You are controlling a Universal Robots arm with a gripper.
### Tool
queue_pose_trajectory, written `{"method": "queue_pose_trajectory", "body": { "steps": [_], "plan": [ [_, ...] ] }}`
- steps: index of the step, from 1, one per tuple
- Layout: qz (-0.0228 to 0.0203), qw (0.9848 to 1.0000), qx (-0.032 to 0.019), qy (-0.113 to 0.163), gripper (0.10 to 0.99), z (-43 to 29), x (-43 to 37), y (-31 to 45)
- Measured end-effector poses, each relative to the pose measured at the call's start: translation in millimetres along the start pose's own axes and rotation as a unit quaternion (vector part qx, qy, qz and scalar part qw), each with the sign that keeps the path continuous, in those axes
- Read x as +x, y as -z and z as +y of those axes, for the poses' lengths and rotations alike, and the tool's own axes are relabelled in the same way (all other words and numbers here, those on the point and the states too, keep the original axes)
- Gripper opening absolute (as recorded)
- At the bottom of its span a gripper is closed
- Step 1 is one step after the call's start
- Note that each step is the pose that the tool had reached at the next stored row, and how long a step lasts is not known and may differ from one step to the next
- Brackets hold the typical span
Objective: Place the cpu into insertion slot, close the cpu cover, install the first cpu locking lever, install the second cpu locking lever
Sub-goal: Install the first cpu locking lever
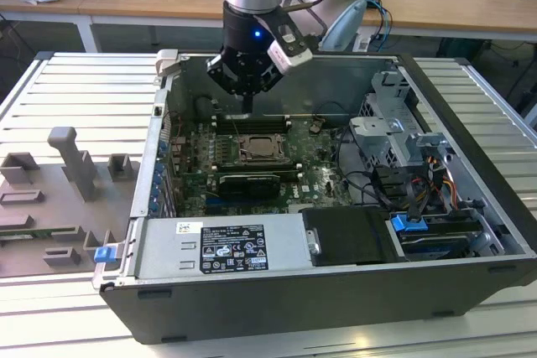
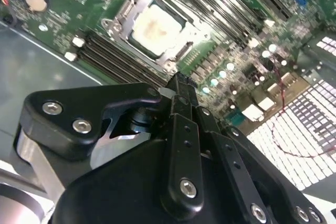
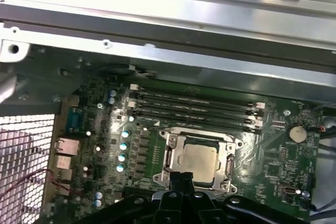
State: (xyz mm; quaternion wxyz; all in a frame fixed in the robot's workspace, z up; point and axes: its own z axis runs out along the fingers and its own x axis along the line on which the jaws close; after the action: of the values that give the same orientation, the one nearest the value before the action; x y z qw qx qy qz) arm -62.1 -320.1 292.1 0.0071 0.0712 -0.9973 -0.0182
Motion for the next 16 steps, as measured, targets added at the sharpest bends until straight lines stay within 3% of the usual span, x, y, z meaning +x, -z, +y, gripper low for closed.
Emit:
{"method": "queue_pose_trajectory", "body": {
  "steps": [2, 7, 13, 16],
  "plan": [
    [-0.001, 1.0, 0.0001, -0.001, 0.106, 1.1, 6.9, -0.5],
    [-0.0024, 0.9997, 0.0, -0.023, 0.106, 1.4, 7.5, -5.0],
    [-0.0077, 0.9997, 0.0005, -0.023, 0.106, 2.6, 17.1, -12.8],
    [-0.0083, 0.9997, 0.0007, -0.023, 0.106, 2.6, 18.3, -15.7]
  ]
}}
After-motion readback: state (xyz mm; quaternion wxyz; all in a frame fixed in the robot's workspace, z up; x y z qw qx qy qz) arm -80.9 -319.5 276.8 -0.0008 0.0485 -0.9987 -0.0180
